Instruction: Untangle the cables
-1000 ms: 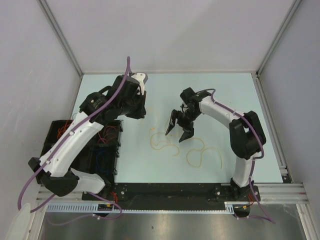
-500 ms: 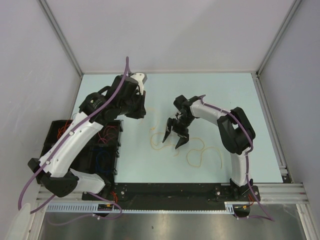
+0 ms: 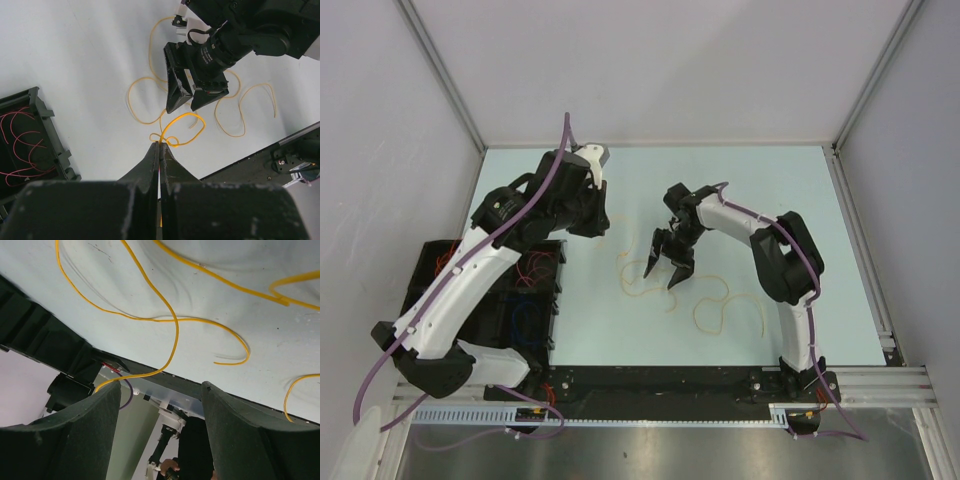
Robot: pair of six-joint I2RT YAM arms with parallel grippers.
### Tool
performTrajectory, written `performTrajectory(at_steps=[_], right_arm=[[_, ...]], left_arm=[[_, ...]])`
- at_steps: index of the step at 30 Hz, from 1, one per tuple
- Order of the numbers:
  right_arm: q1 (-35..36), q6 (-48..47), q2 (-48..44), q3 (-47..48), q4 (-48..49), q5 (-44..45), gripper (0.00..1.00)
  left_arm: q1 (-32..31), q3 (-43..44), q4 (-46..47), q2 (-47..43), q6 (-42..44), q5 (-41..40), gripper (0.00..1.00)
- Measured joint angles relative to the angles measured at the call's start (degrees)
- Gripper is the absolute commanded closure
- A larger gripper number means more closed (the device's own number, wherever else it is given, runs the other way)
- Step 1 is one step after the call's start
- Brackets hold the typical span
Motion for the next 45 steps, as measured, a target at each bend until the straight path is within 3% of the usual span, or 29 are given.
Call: performTrajectory(at_steps=[15, 22, 28, 33, 45], right_arm=[[-5.6, 2.14, -6.01, -3.32, 1.6, 0.2, 0.31], [-2.27, 2.38, -3.74, -1.44, 0.52, 2.14, 0.31], [0.68, 3.1, -0.09, -0.98, 0.7, 2.64, 0.39], [1.09, 3.3, 1.92, 0.07, 0.9, 3.72, 0.53], [1.79, 3.43, 1.95, 0.33, 0.81, 6.62, 0.41]], left_arm=[[0.22, -2.8, 0.48, -0.98, 0.0, 0.35, 1.0], [0.37, -2.8, 0.76, -0.98, 0.04, 1.36, 1.0], [0.37, -2.8, 0.81, -0.98, 0.04, 1.77, 1.0], [0.42, -2.8, 0.81, -1.25, 0.04, 1.77, 1.0], [0.44, -5.84, 2.73, -6.82, -0.52, 2.93, 1.0]])
